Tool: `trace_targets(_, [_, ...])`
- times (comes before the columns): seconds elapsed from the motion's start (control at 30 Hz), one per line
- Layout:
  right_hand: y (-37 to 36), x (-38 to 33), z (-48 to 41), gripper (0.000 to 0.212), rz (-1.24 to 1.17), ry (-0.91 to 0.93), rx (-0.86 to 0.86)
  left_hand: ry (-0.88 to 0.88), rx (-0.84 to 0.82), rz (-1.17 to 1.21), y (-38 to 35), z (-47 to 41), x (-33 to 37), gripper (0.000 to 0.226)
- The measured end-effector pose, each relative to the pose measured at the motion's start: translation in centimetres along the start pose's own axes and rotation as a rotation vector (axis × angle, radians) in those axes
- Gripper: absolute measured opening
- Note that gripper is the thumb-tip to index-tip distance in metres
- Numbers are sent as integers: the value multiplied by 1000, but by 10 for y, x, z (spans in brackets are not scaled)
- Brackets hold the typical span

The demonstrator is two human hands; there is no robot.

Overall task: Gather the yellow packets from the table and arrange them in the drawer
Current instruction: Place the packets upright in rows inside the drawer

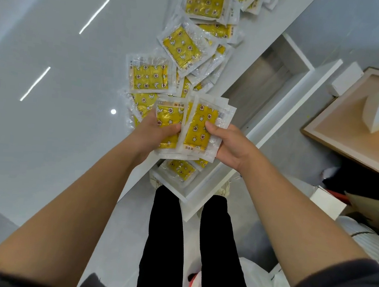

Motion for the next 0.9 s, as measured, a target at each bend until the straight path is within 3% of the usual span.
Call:
trace_targets(0.13, [16,-5,5,28,25,-20,18,14,67,16,-14,2,-7,28])
trace_targets(0.33, [53,-26,22,26,100,-51,36,-122,261,51,-38,6,-6,43])
trace_targets(0.43, [71,-38,33,25,189,-57,34,-132,284,45,-56,8,-7,33])
trace_targets(0.6, [94,-53,48,33,328,-98,103,-39,250,90,-88,10,-16,40])
trace_targets(0.9, [122,-64,16,28,628,-131,269,191,368,143,-128,-25,-62,39])
Point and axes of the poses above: each hand's wrist, its own z-axis away from the middle knuckle, its own y-axis out of the back of the hand, x = y × z, the point moved 6 cm from there along -z, towards the middle knuckle, and after that the axes turned 5 degrees about -y, right-handed, at the moved point
